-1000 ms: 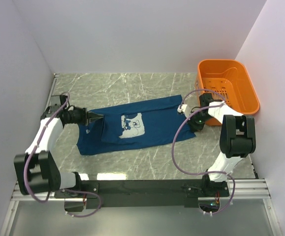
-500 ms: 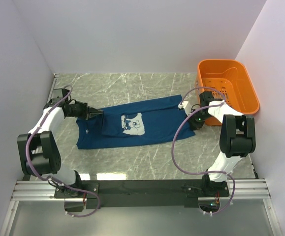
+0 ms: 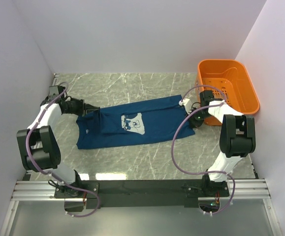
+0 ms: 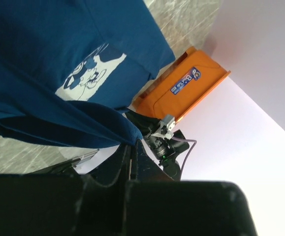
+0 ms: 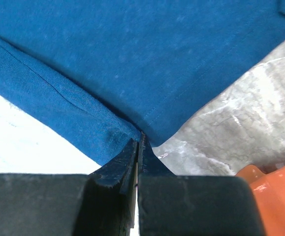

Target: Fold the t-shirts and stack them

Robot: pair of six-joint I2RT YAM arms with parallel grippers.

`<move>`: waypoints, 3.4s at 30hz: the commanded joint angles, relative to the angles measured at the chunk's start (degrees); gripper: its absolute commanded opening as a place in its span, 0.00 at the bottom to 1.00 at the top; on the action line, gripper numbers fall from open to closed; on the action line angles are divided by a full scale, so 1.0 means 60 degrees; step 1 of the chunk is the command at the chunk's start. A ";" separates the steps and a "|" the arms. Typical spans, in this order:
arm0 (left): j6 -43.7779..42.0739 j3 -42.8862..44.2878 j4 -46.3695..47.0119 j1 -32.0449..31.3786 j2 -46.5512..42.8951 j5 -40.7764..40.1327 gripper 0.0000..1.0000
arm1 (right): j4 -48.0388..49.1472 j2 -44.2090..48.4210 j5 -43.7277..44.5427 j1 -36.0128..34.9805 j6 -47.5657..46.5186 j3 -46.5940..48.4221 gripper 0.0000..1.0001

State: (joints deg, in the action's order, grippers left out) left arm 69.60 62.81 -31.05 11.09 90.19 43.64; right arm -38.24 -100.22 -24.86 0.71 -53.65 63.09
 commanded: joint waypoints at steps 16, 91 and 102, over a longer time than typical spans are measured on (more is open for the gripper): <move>-0.0292 0.1265 0.0487 0.0055 0.1710 -0.0256 0.01 | 0.1480 0.0459 0.0130 -0.0074 0.1515 0.0486 0.00; -0.0321 0.1119 0.0927 0.0290 0.1506 0.0022 0.01 | 0.1862 0.0092 0.0995 -0.0704 0.2364 0.1013 0.35; -0.0848 0.1936 0.0503 0.0275 0.2135 -0.0022 0.48 | 0.1496 0.0810 0.0570 -0.0953 0.2379 0.1043 0.43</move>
State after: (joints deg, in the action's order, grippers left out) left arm 67.29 69.60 -26.89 12.58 102.00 43.66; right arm -28.56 -99.00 -19.75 -4.05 -39.88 66.76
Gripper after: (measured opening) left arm 0.455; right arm 0.424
